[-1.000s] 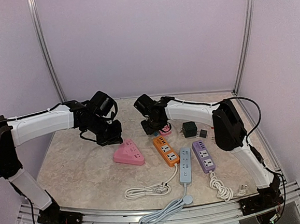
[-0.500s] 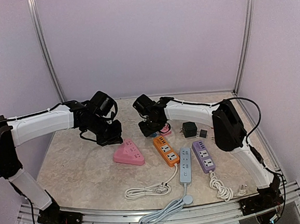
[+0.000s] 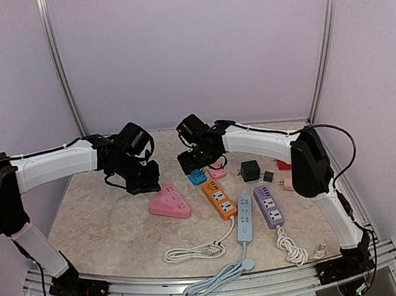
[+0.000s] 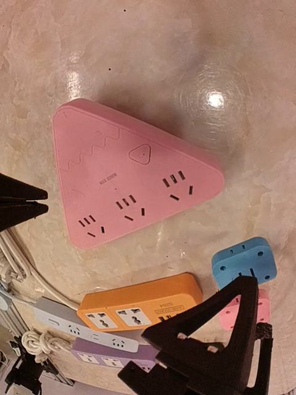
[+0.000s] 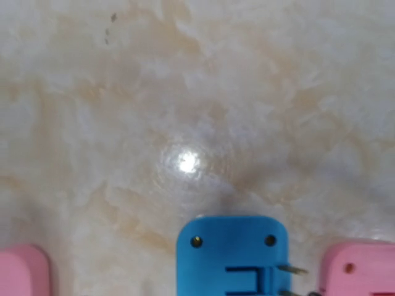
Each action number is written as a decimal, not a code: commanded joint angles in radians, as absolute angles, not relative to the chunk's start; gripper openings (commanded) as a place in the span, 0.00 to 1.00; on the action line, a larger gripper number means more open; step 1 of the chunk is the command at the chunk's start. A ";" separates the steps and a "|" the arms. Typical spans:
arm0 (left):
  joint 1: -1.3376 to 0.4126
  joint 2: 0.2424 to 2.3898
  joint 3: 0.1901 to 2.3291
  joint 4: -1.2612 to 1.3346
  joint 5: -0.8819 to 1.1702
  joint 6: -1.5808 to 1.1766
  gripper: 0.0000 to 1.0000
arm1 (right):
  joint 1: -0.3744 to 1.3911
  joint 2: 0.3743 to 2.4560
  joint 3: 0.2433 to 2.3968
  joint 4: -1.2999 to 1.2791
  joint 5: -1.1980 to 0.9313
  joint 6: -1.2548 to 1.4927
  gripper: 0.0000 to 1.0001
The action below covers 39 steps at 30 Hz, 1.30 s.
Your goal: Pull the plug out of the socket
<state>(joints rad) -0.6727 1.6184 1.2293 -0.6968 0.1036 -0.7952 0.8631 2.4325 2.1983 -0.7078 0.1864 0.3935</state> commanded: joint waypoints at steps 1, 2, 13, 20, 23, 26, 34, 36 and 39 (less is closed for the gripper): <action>-0.665 1.589 1.223 -0.693 0.095 -0.776 0.00 | 0.864 2.311 2.127 -0.657 0.195 0.401 0.76; -0.663 1.587 1.224 -0.693 0.093 -0.775 0.00 | 0.861 2.288 2.107 -0.644 0.201 0.400 0.79; -0.637 1.518 1.237 -0.683 0.053 -0.740 0.05 | 0.821 1.912 1.702 -0.402 0.312 0.399 1.00; -0.601 1.439 1.224 -0.674 0.003 -0.712 0.28 | 0.759 1.621 1.375 -0.222 0.432 0.375 1.00; -0.580 1.396 1.211 -0.665 -0.032 -0.694 0.38 | 0.715 1.500 1.244 -0.148 0.465 0.369 1.00; -0.559 1.356 1.197 -0.659 -0.065 -0.680 0.62 | 0.679 1.387 1.115 -0.065 0.518 0.330 1.00; -0.439 1.220 1.101 -0.593 -0.114 -0.656 0.99 | 0.497 1.124 0.800 0.083 0.486 0.225 1.00; -0.396 1.180 1.060 -0.581 -0.128 -0.663 0.99 | 0.447 1.078 0.733 0.120 0.479 0.185 1.00; -0.328 1.127 1.001 -0.547 -0.128 -0.664 0.99 | 0.351 1.005 0.602 0.244 0.434 0.125 1.00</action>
<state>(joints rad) -0.3962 1.1862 1.0698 -0.5983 -0.1001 -0.6781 0.4404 1.0801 0.7326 0.0849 0.4850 0.2218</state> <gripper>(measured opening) 0.989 0.997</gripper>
